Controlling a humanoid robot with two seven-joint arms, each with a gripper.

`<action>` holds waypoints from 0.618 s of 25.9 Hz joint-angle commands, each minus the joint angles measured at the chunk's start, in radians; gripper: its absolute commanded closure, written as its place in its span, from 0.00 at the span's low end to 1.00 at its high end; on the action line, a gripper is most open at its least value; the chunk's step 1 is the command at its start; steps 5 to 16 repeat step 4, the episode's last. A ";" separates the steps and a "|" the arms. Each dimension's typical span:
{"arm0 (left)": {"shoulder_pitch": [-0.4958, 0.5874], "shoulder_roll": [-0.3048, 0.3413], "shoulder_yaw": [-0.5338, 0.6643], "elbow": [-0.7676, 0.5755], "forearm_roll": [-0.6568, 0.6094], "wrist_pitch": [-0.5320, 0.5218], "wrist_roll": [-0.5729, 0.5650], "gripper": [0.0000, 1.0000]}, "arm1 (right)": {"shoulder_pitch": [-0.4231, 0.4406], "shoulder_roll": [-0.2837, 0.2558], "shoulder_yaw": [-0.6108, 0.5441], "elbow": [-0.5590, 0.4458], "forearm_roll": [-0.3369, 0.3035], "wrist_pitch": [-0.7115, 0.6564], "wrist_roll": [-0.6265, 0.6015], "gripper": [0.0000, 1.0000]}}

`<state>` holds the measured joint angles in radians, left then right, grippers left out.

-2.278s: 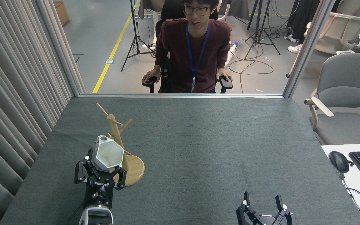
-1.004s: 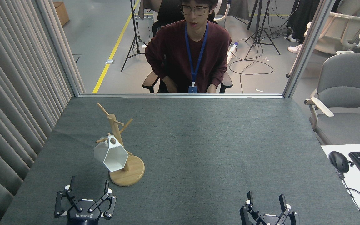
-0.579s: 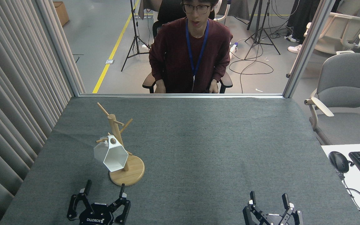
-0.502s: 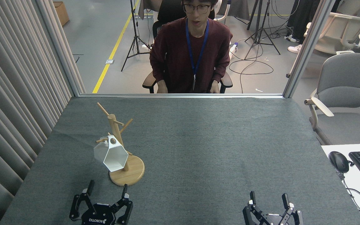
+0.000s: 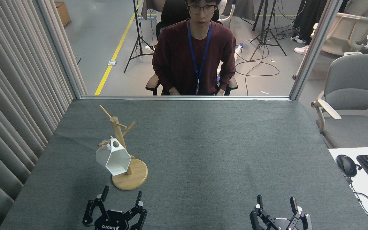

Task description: Hang cup on storage rack

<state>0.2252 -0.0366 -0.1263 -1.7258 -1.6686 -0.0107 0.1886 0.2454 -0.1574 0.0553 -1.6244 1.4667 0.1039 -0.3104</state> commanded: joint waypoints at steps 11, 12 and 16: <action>-0.006 -0.003 -0.009 0.008 0.000 -0.002 -0.001 0.01 | 0.000 -0.013 0.000 0.000 0.000 0.000 -0.002 0.02; -0.006 -0.003 -0.009 0.008 0.000 -0.002 -0.001 0.01 | 0.000 -0.013 0.000 0.000 0.000 0.000 -0.002 0.02; -0.006 -0.003 -0.009 0.008 0.000 -0.002 -0.001 0.01 | 0.000 -0.013 0.000 0.000 0.000 0.000 -0.002 0.02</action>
